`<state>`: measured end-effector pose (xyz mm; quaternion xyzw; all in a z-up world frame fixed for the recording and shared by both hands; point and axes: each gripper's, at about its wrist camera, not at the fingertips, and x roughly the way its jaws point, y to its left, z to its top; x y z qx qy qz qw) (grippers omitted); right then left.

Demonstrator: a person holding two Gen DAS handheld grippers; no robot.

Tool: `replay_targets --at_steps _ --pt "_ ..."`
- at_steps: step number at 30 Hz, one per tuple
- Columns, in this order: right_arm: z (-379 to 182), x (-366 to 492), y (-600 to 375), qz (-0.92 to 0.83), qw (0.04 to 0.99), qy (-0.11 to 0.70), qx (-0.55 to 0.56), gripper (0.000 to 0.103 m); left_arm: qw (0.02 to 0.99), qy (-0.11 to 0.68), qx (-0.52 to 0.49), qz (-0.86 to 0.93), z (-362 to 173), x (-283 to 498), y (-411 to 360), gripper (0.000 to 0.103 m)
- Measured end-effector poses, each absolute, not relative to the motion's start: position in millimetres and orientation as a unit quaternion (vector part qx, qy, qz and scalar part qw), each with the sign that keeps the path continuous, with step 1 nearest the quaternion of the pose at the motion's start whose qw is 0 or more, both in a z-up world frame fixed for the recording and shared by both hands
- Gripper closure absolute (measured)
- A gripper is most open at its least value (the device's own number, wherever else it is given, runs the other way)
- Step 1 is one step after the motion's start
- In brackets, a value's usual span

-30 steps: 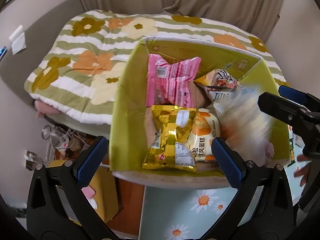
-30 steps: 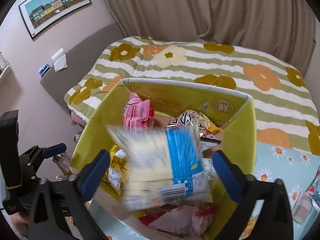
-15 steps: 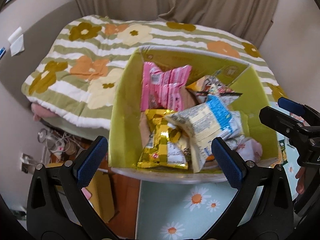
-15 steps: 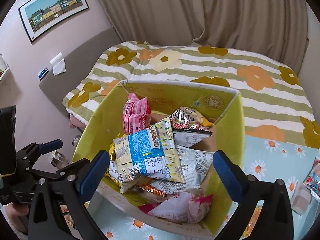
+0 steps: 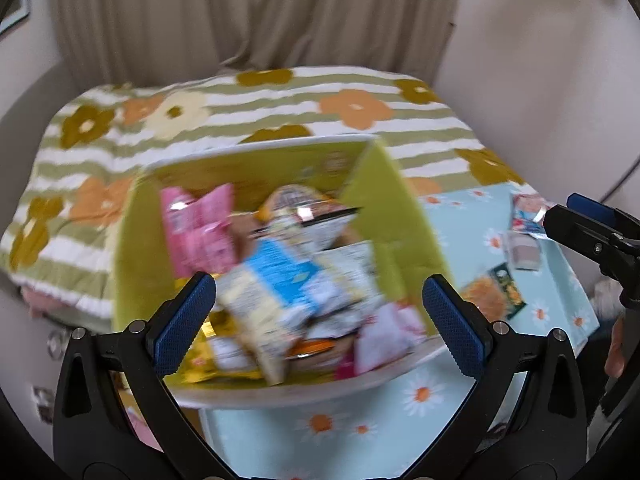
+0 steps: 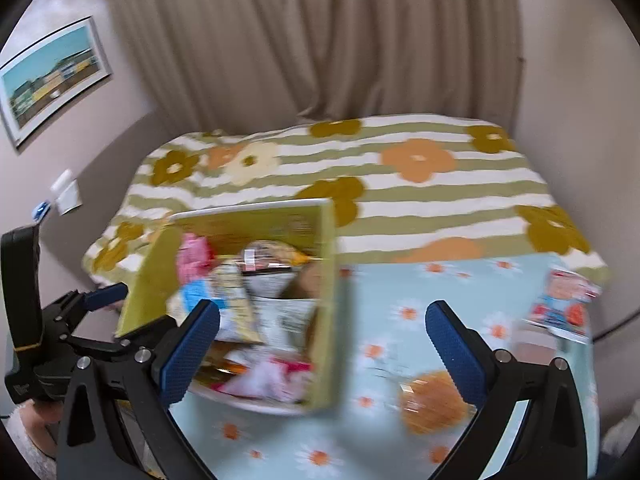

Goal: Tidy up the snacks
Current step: 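Move both tools back toward the waffle cake and green cracker pack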

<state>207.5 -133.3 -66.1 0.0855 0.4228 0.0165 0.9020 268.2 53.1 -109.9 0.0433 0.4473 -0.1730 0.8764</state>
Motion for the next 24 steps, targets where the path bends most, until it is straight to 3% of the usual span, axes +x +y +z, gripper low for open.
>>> replay_targets --at_steps 11,19,24 --pt "-66.2 159.2 -227.0 -0.032 0.900 0.430 0.065 0.000 0.856 0.453 0.095 -0.228 -115.4 239.8 -64.3 0.000" --pt "-101.7 142.6 -287.0 0.002 0.883 0.465 0.059 0.000 0.838 0.482 0.148 -0.211 -145.0 225.1 -144.7 0.000" --pt "-131.1 136.7 -307.8 0.015 0.874 0.484 0.049 0.000 0.825 0.519 0.118 -0.190 -168.4 220.0 -179.1 0.000"
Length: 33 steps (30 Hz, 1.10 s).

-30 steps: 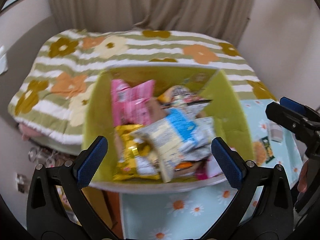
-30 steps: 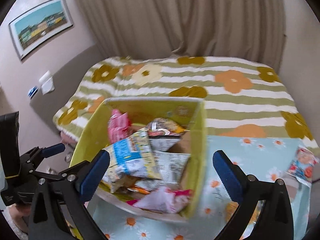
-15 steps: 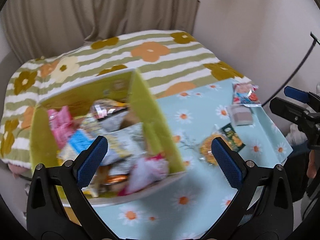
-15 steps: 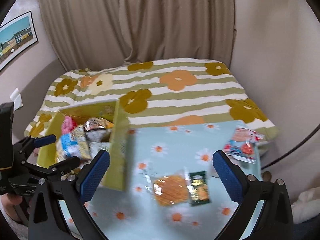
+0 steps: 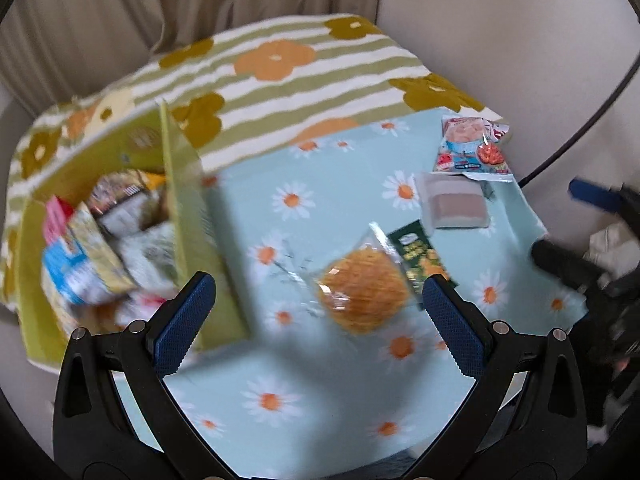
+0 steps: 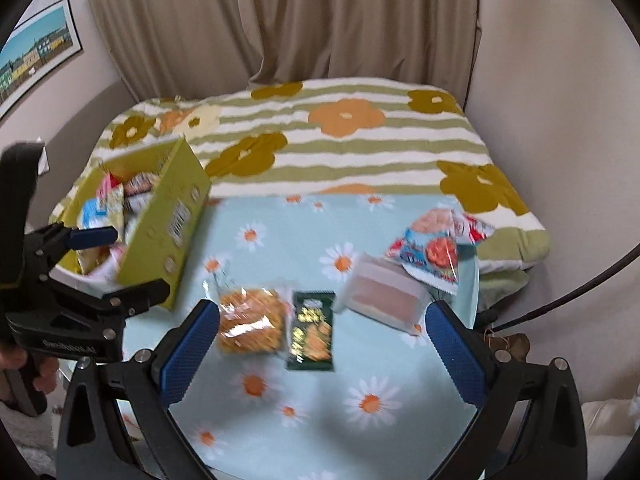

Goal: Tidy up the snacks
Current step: 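Move both tools back toward the waffle cake and green cracker pack, then grasp the waffle cake with left tool while right tool grasps green cracker pack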

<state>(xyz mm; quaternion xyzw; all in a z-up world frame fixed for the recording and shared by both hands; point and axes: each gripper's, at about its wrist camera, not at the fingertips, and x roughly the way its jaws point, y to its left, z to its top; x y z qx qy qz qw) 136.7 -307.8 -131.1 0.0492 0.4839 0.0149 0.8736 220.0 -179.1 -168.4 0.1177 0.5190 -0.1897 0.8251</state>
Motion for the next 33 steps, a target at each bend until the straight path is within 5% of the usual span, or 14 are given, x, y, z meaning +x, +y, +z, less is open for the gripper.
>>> replay_targets --at_steps 18,33 --pt "-249.7 105.4 -310.1 0.053 0.863 0.503 0.016 0.000 0.810 0.581 0.032 -0.081 -297.7 230.1 -218.5 0.000" --pt "-260.7 121.3 -305.4 0.073 0.861 0.502 0.022 0.000 0.808 0.581 0.088 -0.052 -313.9 233.5 -217.3 0.000"
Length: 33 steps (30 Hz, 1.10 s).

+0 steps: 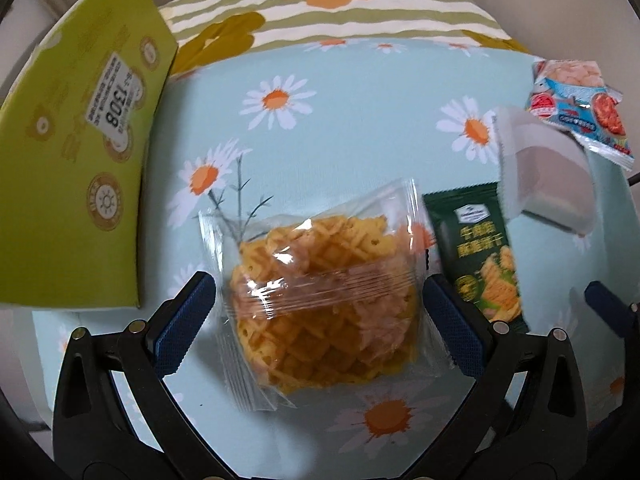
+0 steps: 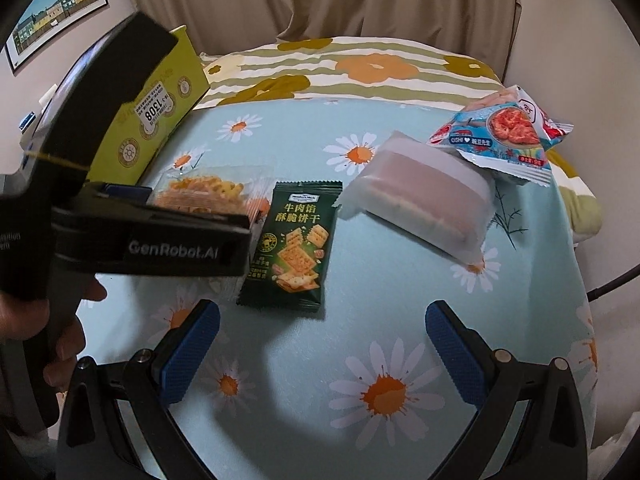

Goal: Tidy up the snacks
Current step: 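Grasp the waffle cake with left tool while right tool grasps green cracker pack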

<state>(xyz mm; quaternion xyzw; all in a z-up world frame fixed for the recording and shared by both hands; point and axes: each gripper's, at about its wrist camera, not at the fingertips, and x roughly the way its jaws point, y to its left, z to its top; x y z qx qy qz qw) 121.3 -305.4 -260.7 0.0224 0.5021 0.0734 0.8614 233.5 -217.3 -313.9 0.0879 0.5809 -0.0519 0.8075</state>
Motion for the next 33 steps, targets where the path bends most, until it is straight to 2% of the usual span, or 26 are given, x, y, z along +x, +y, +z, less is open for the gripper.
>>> replay_targets --at_steps 5,9,12,13,14,16,27,29,31,33 --pt "-263.1 124.3 -302.9 0.080 0.858 0.506 0.020 0.000 0.799 0.598 0.027 -0.058 -322.7 235.1 -197.5 0.000" --pt "-265.9 129.0 -300.1 0.078 0.855 0.512 0.015 0.000 0.802 0.592 0.032 -0.072 -323.0 234.4 -195.1 0.002" --pt "-270.2 135.0 -296.8 0.074 0.850 0.521 0.014 0.000 0.804 0.589 0.036 -0.079 -320.3 233.2 -192.6 0.010" --pt "-271.4 136.5 -296.1 0.073 0.847 0.526 0.015 0.001 0.804 0.588 0.036 -0.082 -319.4 232.2 -190.3 0.014" --pt "-272.4 138.4 -295.1 0.073 0.845 0.529 0.017 0.001 0.805 0.586 0.039 -0.083 -317.9 230.9 -188.5 0.023" --pt "-273.1 140.7 -291.9 0.073 0.843 0.533 0.014 0.002 0.806 0.584 0.041 -0.089 -314.5 229.2 -184.9 0.028" --pt "-277.5 171.9 -277.3 0.058 0.835 0.548 -0.002 0.021 0.804 0.586 0.027 -0.102 -312.0 228.6 -175.6 0.030" --pt "-280.5 176.0 -272.2 0.056 0.832 0.552 -0.011 0.029 0.802 0.587 0.024 -0.104 -311.8 229.5 -174.0 0.031" --pt "-280.8 178.7 -267.7 0.056 0.833 0.551 -0.022 0.031 0.802 0.588 0.026 -0.105 -311.7 229.1 -173.4 0.031" --pt "-280.4 180.3 -263.9 0.054 0.834 0.548 -0.035 0.037 0.801 0.589 0.020 -0.105 -311.0 229.6 -170.5 0.031"
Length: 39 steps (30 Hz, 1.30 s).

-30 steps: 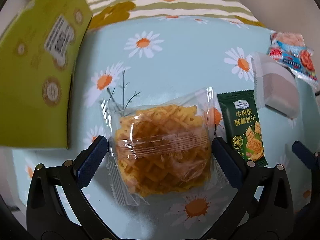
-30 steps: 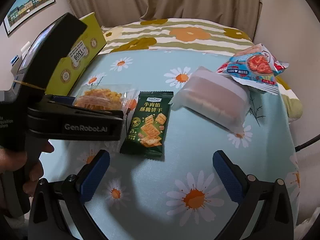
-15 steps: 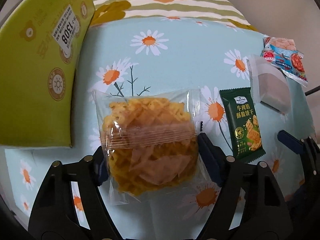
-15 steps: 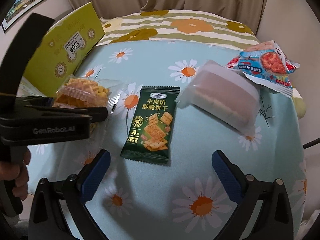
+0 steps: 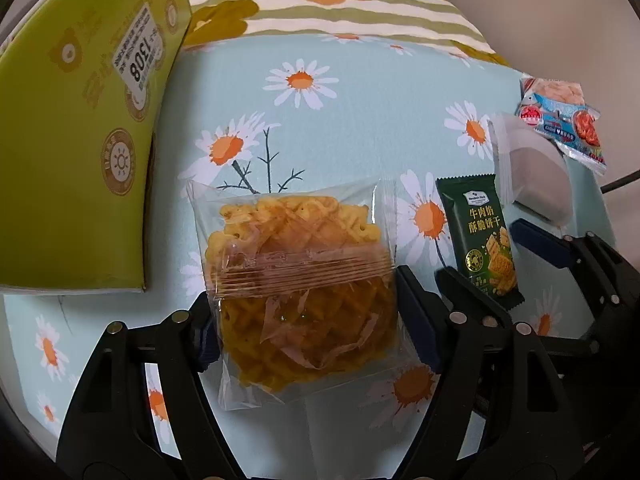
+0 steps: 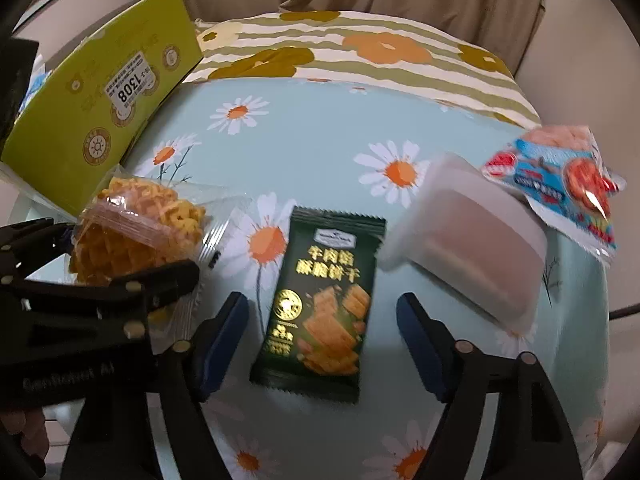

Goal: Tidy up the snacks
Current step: 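Grasp the waffle cake with left tool while right tool grasps green cracker pack, then carry both packs into the yellow-green box and open both tools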

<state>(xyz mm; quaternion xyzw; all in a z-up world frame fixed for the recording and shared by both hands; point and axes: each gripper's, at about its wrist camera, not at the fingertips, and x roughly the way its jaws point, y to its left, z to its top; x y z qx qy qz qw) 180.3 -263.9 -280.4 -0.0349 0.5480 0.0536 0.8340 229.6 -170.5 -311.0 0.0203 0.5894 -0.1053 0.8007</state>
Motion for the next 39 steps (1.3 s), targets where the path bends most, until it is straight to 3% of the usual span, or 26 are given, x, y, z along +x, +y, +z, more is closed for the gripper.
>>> replay_targets --at_steps 5,19,30,39 --pt "-276.7 177.4 -255.1 0.071 0.837 0.540 -0.047 0.062 0.798 0.594 0.014 -0.104 -309.6 229.5 -166.9 0.032" --pt "-237.9 159.5 -274.5 0.061 0.849 0.524 -0.026 0.062 0.799 0.588 -0.020 -0.127 -281.2 223.9 -174.8 0.032" --pt "-162.6 147.6 -287.5 0.068 0.877 0.475 -0.025 0.062 0.838 0.521 -0.045 -0.156 -197.4 217.4 -186.2 0.032" --pt "-118.1 171.9 -251.9 0.114 0.889 0.443 -0.008 0.062 0.876 0.461 -0.068 -0.126 -128.7 232.9 -127.2 0.032"
